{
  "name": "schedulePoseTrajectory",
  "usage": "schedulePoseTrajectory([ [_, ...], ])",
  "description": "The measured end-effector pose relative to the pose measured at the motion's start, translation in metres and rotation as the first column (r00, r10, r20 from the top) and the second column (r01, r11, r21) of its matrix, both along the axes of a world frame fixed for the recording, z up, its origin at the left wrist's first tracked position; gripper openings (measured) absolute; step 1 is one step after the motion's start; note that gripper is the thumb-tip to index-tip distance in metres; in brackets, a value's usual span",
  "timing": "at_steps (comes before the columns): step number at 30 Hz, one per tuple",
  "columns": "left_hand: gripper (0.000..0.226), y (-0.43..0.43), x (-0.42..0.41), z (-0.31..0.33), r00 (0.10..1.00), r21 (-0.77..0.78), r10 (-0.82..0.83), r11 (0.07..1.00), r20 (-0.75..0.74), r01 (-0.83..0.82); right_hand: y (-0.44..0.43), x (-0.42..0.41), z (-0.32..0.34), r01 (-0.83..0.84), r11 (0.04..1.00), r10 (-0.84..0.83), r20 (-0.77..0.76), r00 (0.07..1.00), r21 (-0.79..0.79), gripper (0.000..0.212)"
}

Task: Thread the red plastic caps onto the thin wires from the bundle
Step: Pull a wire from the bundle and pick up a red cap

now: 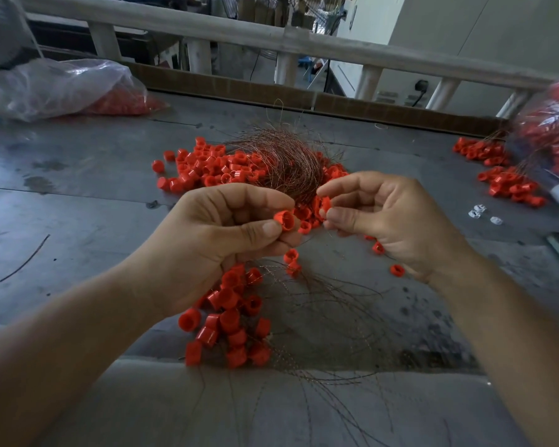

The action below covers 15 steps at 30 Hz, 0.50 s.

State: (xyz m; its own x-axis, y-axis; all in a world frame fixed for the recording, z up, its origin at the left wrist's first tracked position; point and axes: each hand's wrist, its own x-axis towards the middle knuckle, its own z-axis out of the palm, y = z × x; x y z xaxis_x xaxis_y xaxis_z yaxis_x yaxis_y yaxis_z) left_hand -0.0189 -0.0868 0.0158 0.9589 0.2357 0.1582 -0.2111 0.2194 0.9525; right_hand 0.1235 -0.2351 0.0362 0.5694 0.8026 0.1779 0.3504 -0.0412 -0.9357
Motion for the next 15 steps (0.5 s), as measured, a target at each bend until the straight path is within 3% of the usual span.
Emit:
schedulePoseTrajectory([
  [7,0.020,-0.004,0.002,0.000,0.996,0.048,0.081,0.996,-0.029,-0.080,0.004,-0.021,0.002,-0.068,0.994,0.062,0.072,0.996,0.085,0.020],
  [15,0.023,-0.006,0.002,0.001,0.995,0.045,0.094,0.995,-0.030,-0.092,0.007,-0.037,-0.007,-0.057,0.992,0.014,0.340,0.940,0.115,0.018],
])
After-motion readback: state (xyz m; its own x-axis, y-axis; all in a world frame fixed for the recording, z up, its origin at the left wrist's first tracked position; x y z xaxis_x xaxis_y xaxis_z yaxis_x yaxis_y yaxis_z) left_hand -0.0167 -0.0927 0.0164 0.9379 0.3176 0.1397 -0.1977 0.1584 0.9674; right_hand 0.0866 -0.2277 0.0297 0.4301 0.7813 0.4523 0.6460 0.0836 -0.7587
